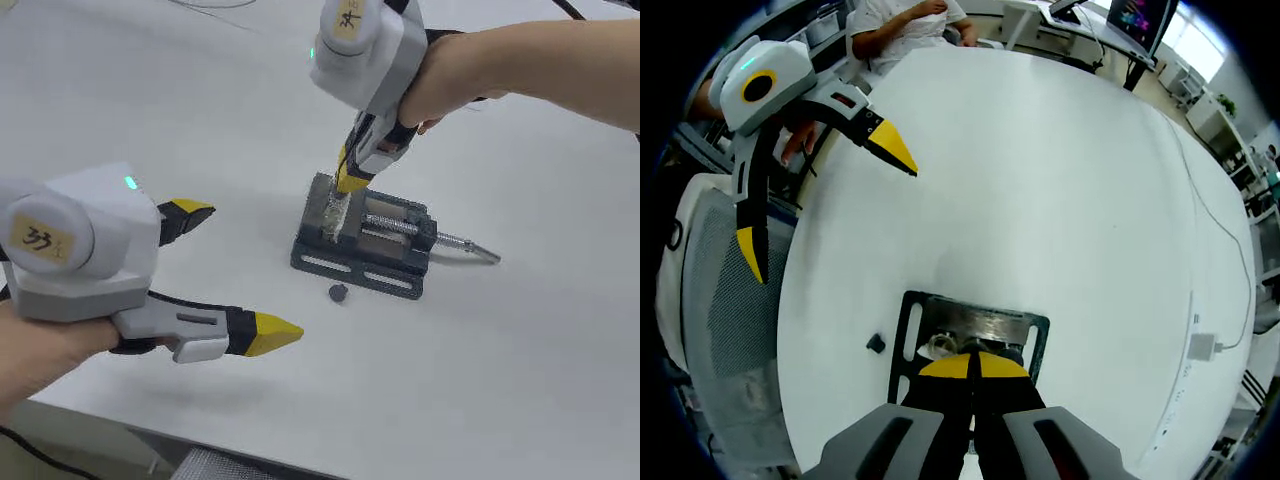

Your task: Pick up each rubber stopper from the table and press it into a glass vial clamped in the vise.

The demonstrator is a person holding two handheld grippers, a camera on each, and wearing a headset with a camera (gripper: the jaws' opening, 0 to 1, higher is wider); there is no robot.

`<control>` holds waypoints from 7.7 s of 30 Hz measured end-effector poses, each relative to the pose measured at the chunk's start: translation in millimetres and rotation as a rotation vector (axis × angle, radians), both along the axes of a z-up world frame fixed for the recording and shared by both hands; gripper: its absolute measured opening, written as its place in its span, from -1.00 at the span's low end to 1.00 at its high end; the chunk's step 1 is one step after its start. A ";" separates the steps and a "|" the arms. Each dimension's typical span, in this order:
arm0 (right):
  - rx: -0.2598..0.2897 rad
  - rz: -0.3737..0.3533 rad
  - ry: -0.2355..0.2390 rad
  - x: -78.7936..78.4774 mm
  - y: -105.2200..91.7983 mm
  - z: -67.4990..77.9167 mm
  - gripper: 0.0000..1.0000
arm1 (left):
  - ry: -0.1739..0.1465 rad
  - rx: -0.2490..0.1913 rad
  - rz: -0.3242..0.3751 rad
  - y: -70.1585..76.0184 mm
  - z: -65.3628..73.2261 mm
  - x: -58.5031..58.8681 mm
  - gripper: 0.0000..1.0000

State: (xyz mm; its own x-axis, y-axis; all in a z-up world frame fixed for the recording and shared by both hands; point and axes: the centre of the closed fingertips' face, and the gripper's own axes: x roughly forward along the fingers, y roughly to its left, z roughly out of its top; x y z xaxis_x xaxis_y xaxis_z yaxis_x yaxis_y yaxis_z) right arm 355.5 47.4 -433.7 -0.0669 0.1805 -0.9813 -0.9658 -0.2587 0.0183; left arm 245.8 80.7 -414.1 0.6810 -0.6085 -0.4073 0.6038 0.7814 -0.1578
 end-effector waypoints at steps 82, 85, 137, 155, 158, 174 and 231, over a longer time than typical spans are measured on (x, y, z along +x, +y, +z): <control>-0.098 -0.150 0.056 -2.4 -6.5 -1.9 -1.00 | -0.008 0.038 0.067 3.8 21.1 11.1 0.87; -0.108 -0.131 0.024 -6.0 -5.0 -1.3 -1.00 | -0.012 0.049 0.054 1.4 21.3 14.1 0.88; 0.286 -0.159 0.005 -52.3 -1.1 24.4 -0.35 | -0.032 0.031 0.005 -2.6 24.2 9.5 0.88; 0.332 -0.301 0.082 -96.2 -27.9 -10.5 -0.61 | -0.043 0.037 0.003 -2.1 24.4 6.4 0.88; 0.332 -0.343 0.074 -90.0 -28.9 -22.2 -0.70 | -0.041 0.038 0.006 -0.5 24.0 5.4 0.88; 0.309 -0.411 0.077 -87.3 -39.4 -47.4 -0.91 | -0.031 0.030 0.012 -3.1 21.8 2.0 0.87; 0.607 -0.832 0.300 -83.2 -48.5 12.1 -1.00 | -0.129 -0.001 -0.007 -23.1 33.2 14.2 0.48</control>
